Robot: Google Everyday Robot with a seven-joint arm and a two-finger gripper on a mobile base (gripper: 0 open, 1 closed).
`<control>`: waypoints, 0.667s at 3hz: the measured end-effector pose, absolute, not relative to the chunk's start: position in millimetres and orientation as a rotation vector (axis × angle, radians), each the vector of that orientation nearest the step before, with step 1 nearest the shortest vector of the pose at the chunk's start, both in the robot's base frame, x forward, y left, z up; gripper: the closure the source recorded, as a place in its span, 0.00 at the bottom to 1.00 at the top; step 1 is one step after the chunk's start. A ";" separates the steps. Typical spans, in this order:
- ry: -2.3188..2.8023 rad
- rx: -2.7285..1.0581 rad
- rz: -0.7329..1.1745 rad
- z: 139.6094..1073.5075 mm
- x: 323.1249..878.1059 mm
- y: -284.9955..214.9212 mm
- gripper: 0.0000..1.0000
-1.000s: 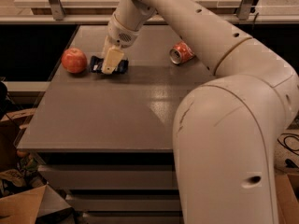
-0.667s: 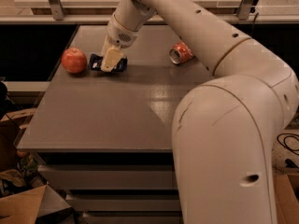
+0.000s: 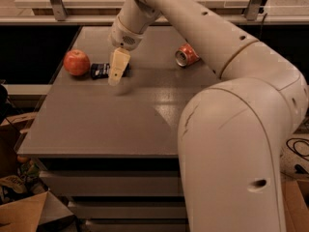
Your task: Move rxbar blueberry near apple
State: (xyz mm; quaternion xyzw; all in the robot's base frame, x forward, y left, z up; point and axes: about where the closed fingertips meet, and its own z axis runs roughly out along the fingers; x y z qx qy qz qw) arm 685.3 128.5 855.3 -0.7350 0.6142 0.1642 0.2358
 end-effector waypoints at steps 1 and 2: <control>1.667 -2.024 0.467 857.9 685.3 129.7 0.00; 1.642 -2.040 0.473 860.7 684.7 132.9 0.00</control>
Offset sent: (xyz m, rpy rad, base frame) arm -0.0004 0.0032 0.0158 0.0225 -0.0138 0.0583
